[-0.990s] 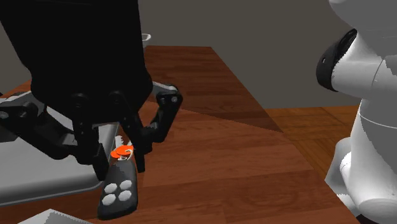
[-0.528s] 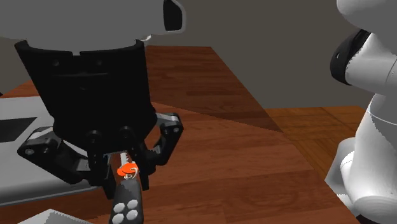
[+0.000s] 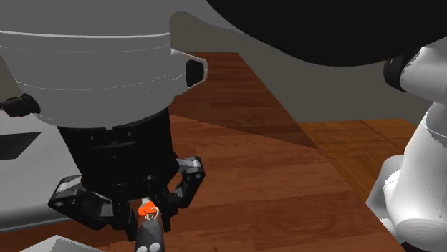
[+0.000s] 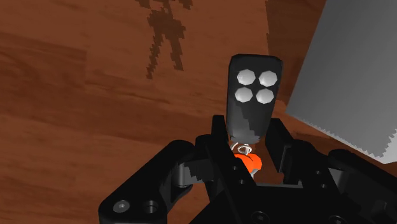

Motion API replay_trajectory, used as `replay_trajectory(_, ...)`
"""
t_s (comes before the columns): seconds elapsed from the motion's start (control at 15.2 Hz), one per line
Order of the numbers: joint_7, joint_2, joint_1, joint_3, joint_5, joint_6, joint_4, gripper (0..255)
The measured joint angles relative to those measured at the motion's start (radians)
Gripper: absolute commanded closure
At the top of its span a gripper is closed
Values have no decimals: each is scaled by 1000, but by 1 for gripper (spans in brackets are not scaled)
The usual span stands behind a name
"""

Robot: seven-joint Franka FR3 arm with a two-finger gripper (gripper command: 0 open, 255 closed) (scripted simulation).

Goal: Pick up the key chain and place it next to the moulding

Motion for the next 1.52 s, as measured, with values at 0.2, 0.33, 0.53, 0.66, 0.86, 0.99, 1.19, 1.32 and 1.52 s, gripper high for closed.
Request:
replay_trajectory(0.2, -10, -21, -12, -2, 16, 46, -61, 255)
replay_trajectory(0.33, -11, -21, -13, -3, 16, 73, -87, 255)
replay_trajectory(0.53, -20, -36, -21, -5, 28, 115, -140, 255)
replay_trajectory(0.66, -29, -50, -28, -7, 38, 145, -180, 255)
replay_trajectory(0.86, -31, -52, -30, -8, 40, 180, -217, 255)
replay_trajectory(0.99, -31, -52, -29, -8, 40, 186, -222, 255)
replay_trajectory(1.19, -31, -52, -29, -8, 40, 188, -224, 255)
replay_trajectory(1.32, -31, -52, -29, -8, 40, 188, -224, 0)
replay_trajectory(1.52, -31, -52, -29, -8, 40, 188, -224, 0)
